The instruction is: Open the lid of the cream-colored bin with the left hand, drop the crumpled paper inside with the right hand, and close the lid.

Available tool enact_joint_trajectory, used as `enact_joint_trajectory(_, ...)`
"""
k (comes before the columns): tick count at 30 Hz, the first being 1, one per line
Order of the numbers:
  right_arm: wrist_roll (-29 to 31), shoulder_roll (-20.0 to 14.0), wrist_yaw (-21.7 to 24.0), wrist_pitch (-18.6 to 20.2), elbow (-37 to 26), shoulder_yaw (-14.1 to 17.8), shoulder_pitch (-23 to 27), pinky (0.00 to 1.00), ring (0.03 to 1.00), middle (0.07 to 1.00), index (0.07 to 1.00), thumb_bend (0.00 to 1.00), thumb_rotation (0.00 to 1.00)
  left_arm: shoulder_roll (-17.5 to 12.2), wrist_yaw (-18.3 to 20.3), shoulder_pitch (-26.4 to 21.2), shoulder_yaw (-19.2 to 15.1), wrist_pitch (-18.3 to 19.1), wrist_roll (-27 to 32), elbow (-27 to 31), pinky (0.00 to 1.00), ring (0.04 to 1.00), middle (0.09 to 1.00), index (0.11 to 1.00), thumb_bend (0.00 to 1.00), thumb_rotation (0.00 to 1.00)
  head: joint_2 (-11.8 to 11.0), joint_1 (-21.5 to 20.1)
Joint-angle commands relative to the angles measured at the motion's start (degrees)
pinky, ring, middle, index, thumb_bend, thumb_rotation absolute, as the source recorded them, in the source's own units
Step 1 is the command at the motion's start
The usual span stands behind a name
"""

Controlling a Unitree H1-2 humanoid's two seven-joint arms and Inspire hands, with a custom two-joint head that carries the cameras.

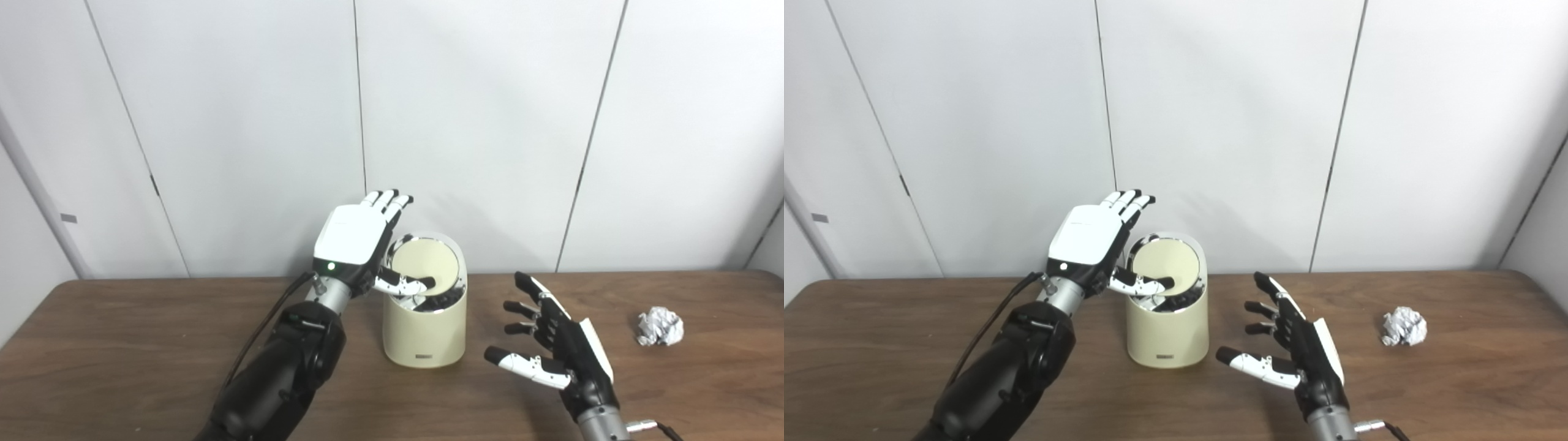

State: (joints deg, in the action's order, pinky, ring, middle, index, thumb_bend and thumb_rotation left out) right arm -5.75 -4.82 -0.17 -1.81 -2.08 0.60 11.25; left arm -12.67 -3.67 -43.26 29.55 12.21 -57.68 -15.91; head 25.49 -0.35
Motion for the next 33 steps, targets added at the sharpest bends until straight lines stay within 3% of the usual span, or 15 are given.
enact_joint_trajectory(1,0.43,-0.10,-0.20,-2.32,-1.05,0.17,1.88,0.63,0.792,0.923,0.885,0.82,0.27,-0.42,-0.29,0.07,0.20,-0.31,-1.21,-1.68,0.75,0.923,0.932,0.935,0.99,0.09,0.05,-0.08)
enact_joint_trajectory(6,0.44,-0.12,-0.09,-2.58,-0.63,0.00,1.93,0.64,0.794,0.926,0.884,0.81,0.26,0.22,-2.40,-0.31,-1.73,-0.16,-0.27,-0.22,0.74,0.917,0.927,0.932,0.93,0.12,-0.24,0.08)
enact_joint_trajectory(13,-0.43,-0.17,-0.46,-2.92,-0.09,-0.17,1.99,0.63,0.788,0.918,0.879,0.82,0.27,1.48,-1.49,-0.17,-6.51,0.20,4.08,4.73,0.79,0.907,0.914,0.948,0.88,0.17,-0.31,0.27)
enact_joint_trajectory(22,0.44,-0.10,-0.14,-2.52,-0.04,0.08,1.81,0.64,0.793,0.923,0.885,0.81,0.26,5.14,-0.06,-0.07,-16.77,-2.62,20.06,8.21,0.66,0.847,0.907,0.914,0.80,0.26,-0.23,0.47)
enact_joint_trajectory(28,0.26,0.08,-0.36,-2.01,-0.45,0.07,1.57,0.62,0.783,0.915,0.885,0.79,0.25,7.73,-1.05,0.57,-20.90,-3.12,27.06,8.96,0.66,0.820,0.853,0.877,0.80,0.28,-0.18,0.40)
enact_joint_trajectory(33,0.02,0.21,-0.56,-1.44,-0.88,0.13,1.43,0.64,0.793,0.909,0.884,0.79,0.25,10.94,1.05,3.08,-26.16,-2.24,38.14,11.89,0.69,0.826,0.848,0.888,0.74,0.27,-0.03,0.43)
